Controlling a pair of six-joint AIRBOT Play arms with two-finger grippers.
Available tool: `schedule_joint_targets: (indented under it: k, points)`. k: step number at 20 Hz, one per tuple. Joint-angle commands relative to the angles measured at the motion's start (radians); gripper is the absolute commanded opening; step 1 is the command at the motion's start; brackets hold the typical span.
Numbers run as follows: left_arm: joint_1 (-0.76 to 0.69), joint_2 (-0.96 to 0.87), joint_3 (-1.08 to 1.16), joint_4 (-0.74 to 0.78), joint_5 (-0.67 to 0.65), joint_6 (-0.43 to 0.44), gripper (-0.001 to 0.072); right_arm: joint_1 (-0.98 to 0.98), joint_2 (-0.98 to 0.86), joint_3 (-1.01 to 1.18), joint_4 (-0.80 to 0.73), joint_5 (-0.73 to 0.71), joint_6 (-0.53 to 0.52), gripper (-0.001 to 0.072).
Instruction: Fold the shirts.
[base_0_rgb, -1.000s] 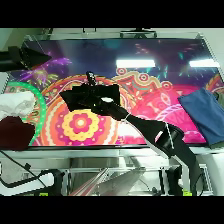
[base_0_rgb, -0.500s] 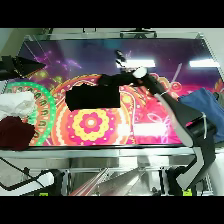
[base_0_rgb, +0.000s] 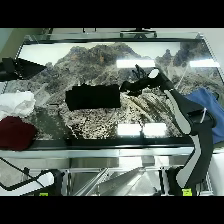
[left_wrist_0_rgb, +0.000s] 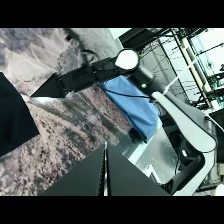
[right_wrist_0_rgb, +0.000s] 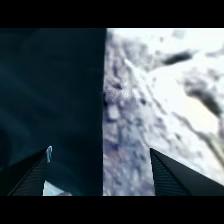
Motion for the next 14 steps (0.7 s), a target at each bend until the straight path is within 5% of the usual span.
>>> schedule_joint_targets:
  k: [1,5,6,7,9,10,14]
  points:
    - [-0.001,0.0,0.0,0.002,0.008,0.008,0.0007,0.027,-0.063,0.0,0.135,-0.038,-0.064,0.0693]
    - [-0.001,0.0,0.0,0.002,0.01,0.008,0.0007,0.069,-0.068,0.0,0.169,-0.088,-0.066,0.0692]
    - [-0.001,0.0,0.0,0.002,0.011,0.008,0.0007,0.074,-0.068,0.001,0.2,-0.089,-0.087,0.0609]
    - [-0.001,0.0,0.0,0.002,0.011,0.008,0.0007,0.077,-0.068,0.001,0.246,-0.082,-0.124,0.0328]
    - [-0.001,0.0,0.0,0.002,0.011,0.008,0.0007,0.077,-0.061,0.002,0.323,-0.074,-0.171,0.0077]
    - [-0.001,0.0,0.0,0.002,0.011,0.008,0.0007,0.077,-0.047,0.002,0.325,-0.076,-0.17,0.0017]
    - [-0.001,0.0,0.0,0.002,0.01,0.007,0.0007,0.027,0.111,0.002,0.321,-0.057,-0.153,0.0016]
